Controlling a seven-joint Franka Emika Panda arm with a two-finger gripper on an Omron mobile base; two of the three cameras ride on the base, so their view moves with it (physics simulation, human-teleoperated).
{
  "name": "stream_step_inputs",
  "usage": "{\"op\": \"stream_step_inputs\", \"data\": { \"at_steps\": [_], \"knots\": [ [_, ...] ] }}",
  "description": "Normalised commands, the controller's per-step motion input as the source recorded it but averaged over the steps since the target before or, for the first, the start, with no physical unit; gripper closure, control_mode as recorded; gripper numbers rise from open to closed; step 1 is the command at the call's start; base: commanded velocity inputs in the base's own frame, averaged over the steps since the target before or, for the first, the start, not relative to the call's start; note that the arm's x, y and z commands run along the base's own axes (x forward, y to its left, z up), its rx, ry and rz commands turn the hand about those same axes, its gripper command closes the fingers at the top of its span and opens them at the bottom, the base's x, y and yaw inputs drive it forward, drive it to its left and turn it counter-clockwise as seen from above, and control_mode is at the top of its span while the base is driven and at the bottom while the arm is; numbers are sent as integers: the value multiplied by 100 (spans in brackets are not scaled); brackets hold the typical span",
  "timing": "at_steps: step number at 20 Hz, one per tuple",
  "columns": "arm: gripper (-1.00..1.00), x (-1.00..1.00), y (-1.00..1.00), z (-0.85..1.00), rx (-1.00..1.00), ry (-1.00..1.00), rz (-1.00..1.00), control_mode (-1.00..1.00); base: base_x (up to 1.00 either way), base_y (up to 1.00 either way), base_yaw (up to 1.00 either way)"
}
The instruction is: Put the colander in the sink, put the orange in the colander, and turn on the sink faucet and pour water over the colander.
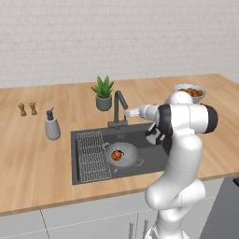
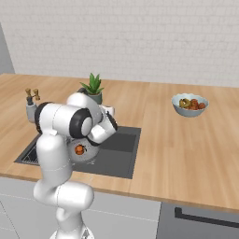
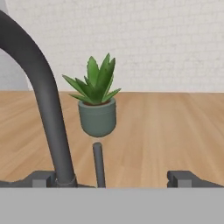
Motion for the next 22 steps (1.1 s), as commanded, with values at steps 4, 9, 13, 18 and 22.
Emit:
{"op": "stream_step_inputs", "data": {
  "at_steps": [4,9,13,18,22],
  "knots": [
    [-100,9,0,-34,0,-4,0,-100,0,0,0],
    [-100,14,0,-31,0,-4,0,-100,0,0,0],
    [-100,13,0,-27,0,-6,0,-100,0,0,0],
    [-100,13,0,-20,0,-6,0,-100,0,0,0],
    [-100,10,0,-3,0,-1,0,-100,0,0,0]
  ]
}}
